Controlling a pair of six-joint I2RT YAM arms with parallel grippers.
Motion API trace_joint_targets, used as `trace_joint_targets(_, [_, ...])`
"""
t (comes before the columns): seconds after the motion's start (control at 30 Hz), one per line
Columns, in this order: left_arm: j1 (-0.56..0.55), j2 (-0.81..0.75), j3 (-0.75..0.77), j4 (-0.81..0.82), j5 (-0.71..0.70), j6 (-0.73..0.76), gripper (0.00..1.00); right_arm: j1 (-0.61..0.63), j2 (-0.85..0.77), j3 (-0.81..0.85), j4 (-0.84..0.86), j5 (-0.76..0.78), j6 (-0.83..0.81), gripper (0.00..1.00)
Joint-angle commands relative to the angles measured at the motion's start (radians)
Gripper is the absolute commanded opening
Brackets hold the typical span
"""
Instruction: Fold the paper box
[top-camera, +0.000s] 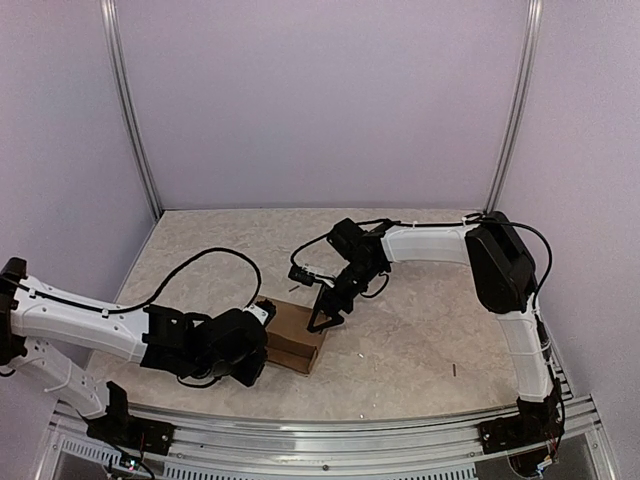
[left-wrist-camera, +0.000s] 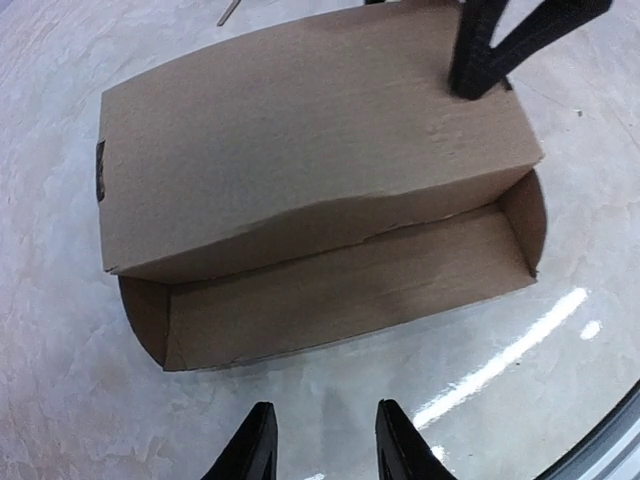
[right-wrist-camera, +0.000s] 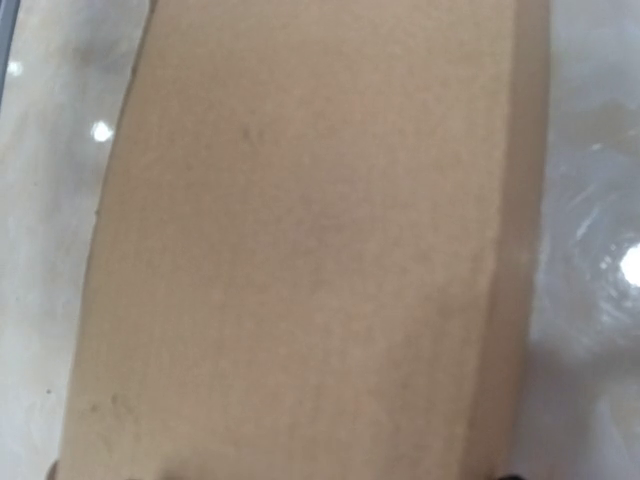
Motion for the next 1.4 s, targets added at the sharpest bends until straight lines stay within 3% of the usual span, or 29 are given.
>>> trace_joint_targets(0.0, [-0.036,0.004,0.061,0.137,0.036,0.038,0.35,-0.005,0.000,-0.017,-0.075,0.062,-0.015,0.74])
trace_joint_targets(0.2, [-0.031,0.146,0.147,0.022,-0.036,-0.044,0.37,-0.010,-0.022,-0.022,-0.079,0.058,-0.011,0.76])
trace_joint_targets(0.47, [-0.048,0.071,0.068,-0.093,-0.050,-0.168,0.37,-0.057,-0.083,-0.069,-0.072,0.003,-0.031,0.82])
trace_joint_targets(0.5, [-0.053,0.033,0.046,-0.093,-0.038,-0.180,0.37,-0.061,-0.094,-0.082,-0.066,0.000,-0.034,0.84])
trace_joint_targets(0.53, [-0.058,0.010,0.024,-0.101,-0.029,-0.202,0.37,-0.062,-0.101,-0.092,-0.064,-0.005,-0.039,0.96])
trace_joint_targets(0.57, [-0.059,-0.019,0.002,-0.109,-0.014,-0.225,0.37,-0.063,-0.103,-0.098,-0.065,-0.011,-0.044,0.99])
trace_joint_targets(0.73, [-0.088,-0.097,-0.094,-0.085,0.081,-0.277,0.35,-0.063,-0.084,-0.123,-0.076,-0.034,-0.067,1.00])
trace_joint_targets(0.93, [-0.124,-0.017,-0.101,-0.068,0.100,-0.301,0.33,-0.051,-0.156,-0.244,-0.029,-0.027,-0.070,1.00])
trace_joint_targets(1.13, [-0.122,0.087,-0.076,-0.132,0.067,-0.336,0.34,0.100,-0.302,-0.440,0.055,0.077,-0.117,1.00])
trace_joint_targets(1.23, [-0.107,0.103,-0.085,-0.127,0.069,-0.344,0.35,0.131,-0.306,-0.433,0.017,0.092,-0.138,1.00])
trace_joint_targets(1.37, [-0.099,0.104,-0.080,-0.147,0.054,-0.373,0.36,0.069,-0.332,-0.413,-0.093,0.105,-0.202,1.00])
